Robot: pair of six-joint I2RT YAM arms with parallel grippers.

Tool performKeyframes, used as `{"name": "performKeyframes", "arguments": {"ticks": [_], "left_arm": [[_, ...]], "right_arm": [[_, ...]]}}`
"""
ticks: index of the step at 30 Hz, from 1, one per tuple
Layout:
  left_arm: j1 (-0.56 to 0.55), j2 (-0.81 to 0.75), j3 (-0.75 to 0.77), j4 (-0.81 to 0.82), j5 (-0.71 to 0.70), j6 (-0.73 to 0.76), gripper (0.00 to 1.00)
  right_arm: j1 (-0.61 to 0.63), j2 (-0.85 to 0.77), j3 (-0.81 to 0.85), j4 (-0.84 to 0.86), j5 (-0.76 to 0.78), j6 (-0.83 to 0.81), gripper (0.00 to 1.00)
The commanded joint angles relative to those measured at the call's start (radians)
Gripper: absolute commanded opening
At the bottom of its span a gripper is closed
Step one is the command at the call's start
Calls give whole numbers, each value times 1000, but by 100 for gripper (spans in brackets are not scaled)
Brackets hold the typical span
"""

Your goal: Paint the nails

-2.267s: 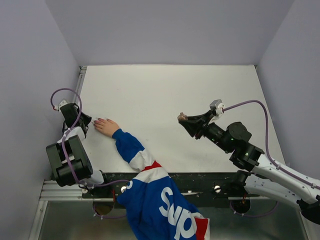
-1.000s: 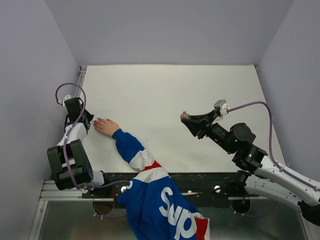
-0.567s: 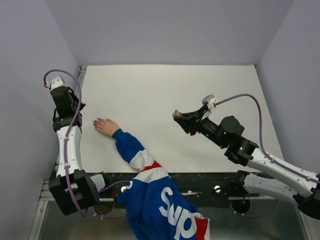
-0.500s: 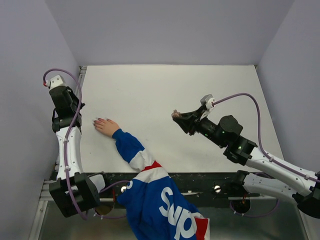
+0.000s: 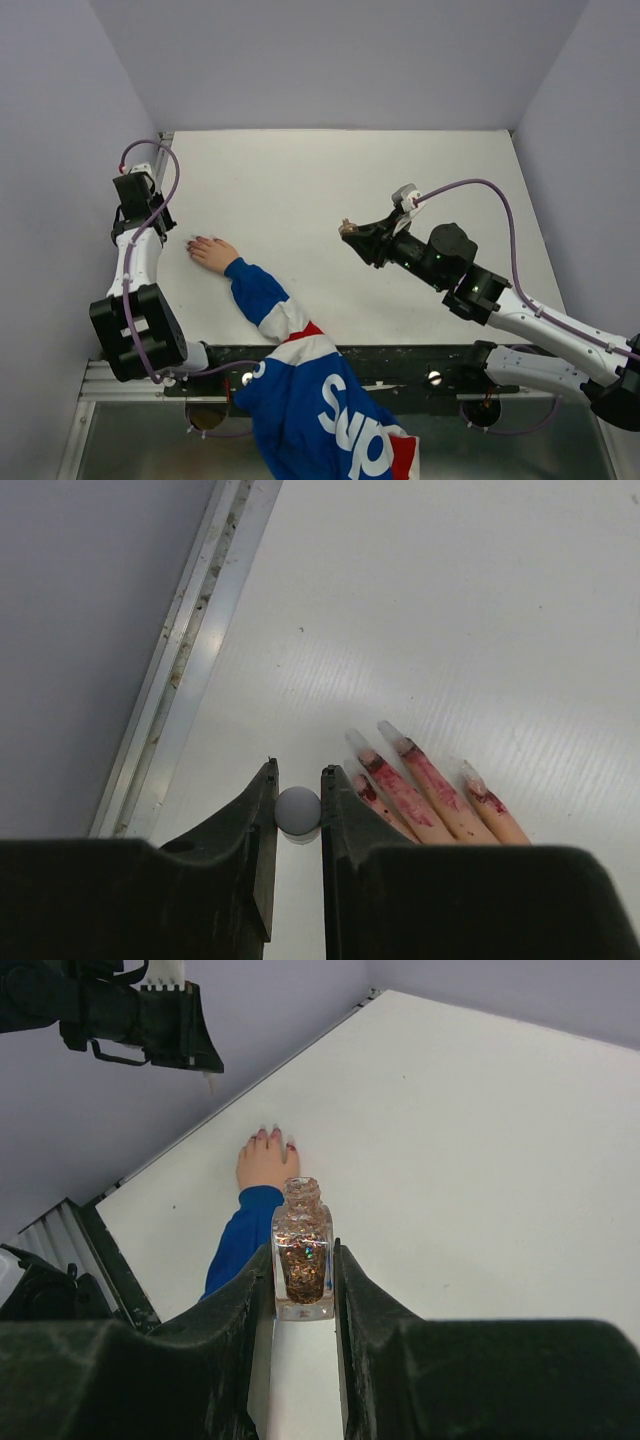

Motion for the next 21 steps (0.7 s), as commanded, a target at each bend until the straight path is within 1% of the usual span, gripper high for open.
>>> {"name": "performKeyframes", "arguments": {"ticks": [1,2,7,9,11,13,16,21], "left_arm": [[70,58,-17,107,160,106,0],[80,63,-34,144,196,119,0],[81,71,-113,285,214,216,0],[78,72,-144,333,256,233,0],[80,78,-140,328,294,245,0],[78,98,-120,310,302,247,0],[71,169,-42,203,270,254,0],[6,264,15,135,227,310,0]], "right_arm": [[0,-1,33,-21,28,10,1],[0,-3,37,-18,31,14,1],[0,5,43,-24,38,13,1],[0,6,43,-27,44,11,1],[2,3,34,-27,51,14,1],[2,0,27,-27,57,19,1],[2,-7,20,-27,64,21,1],[0,-10,12,-33,77,19,1]]}}
